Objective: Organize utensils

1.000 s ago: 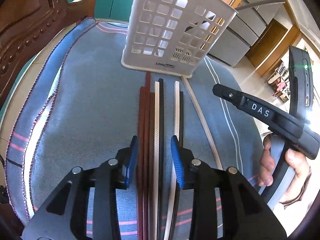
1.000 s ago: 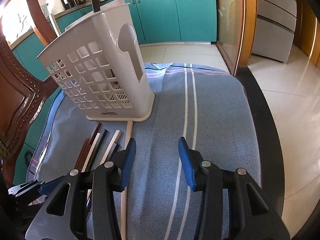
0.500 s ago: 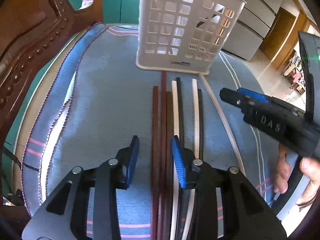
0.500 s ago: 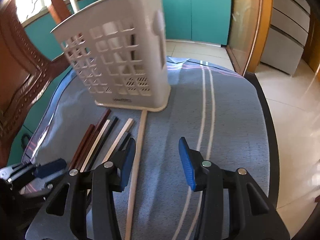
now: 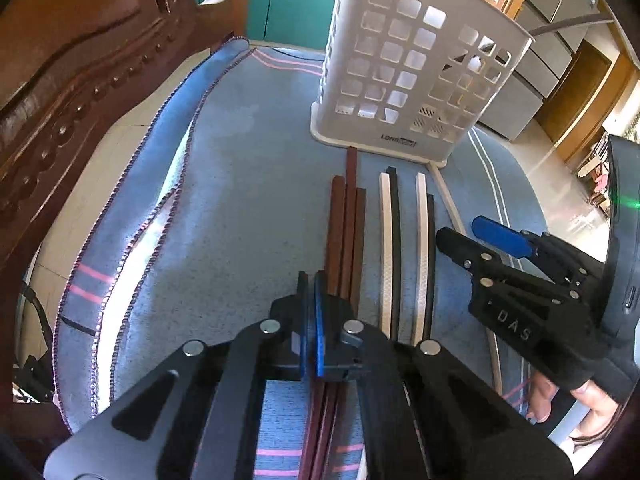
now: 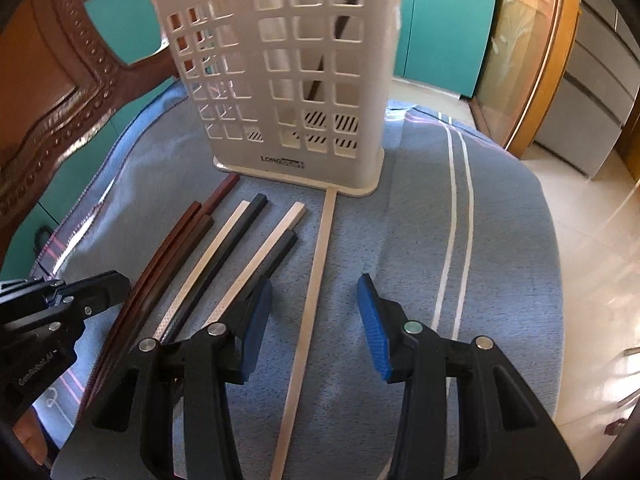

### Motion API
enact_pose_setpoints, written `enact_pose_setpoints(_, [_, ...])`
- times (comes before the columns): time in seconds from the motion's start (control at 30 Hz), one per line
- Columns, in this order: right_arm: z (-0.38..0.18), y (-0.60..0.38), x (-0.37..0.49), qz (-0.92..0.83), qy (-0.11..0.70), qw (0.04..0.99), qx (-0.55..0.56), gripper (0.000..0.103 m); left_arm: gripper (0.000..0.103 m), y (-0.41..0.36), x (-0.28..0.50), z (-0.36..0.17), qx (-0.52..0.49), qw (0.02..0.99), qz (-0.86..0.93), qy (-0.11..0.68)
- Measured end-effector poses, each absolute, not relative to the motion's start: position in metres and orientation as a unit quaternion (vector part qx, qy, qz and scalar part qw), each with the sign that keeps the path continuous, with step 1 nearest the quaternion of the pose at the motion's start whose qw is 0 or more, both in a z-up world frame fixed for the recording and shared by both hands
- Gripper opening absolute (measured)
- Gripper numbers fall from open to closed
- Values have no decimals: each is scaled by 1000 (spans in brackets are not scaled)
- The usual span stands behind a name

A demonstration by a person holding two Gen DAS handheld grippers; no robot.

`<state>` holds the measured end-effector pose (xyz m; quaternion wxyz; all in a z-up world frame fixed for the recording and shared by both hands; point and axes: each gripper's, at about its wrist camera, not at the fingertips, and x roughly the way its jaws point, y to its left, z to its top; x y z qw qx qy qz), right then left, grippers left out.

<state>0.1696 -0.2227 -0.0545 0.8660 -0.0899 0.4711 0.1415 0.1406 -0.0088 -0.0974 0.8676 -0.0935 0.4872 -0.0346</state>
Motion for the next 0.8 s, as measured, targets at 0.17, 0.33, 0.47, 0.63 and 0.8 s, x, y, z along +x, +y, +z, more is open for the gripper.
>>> enact_pose_setpoints(0.17, [-54,-216,165,150,464,866,-109,10,4,-11,141,-95,-93,869,-36,485])
enact_pose_setpoints(0.33, [-52,-218,167,143,475,861,-113,7,7,-14,141,-97,-92,869,-33,485])
enact_pose_setpoints(0.47, [-48,-228,172,134,499,849,-110,6,9,-11,140,-97,-94,870,-29,483])
enact_pose_setpoints(0.63, [-46,-245,182,128,519,841,-79,6,15,-7,141,-96,-94,872,-27,480])
enact_pose_setpoints(0.8, [-45,-252,185,130,516,845,-54,9,17,-10,142,-99,-83,874,-19,479])
